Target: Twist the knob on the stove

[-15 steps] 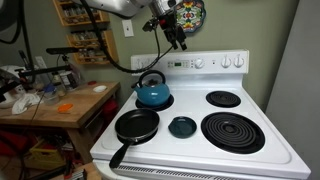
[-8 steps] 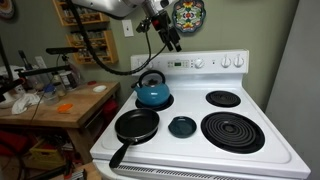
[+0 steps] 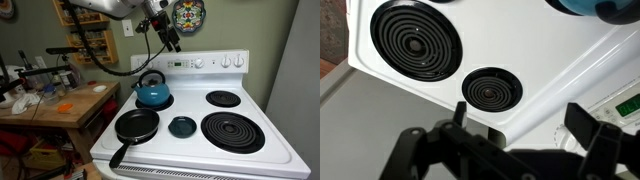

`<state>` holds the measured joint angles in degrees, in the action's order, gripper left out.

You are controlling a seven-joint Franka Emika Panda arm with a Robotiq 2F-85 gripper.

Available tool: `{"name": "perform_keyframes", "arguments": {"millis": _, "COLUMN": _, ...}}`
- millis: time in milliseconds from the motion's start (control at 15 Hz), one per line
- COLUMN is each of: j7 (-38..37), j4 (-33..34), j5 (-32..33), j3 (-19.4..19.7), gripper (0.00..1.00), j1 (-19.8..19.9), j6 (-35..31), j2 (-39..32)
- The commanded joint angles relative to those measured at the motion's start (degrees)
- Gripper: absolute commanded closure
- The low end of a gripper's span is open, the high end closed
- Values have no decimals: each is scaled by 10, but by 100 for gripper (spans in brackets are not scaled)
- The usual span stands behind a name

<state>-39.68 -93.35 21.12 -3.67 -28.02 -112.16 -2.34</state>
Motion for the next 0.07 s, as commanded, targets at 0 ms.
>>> {"name": "perform_keyframes", "arguments": {"millis": 0, "j7": -1, "j4": 4, "j5": 2, "j3": -43, "gripper": 0, "j1": 41, "j6": 3, "j2": -2}}
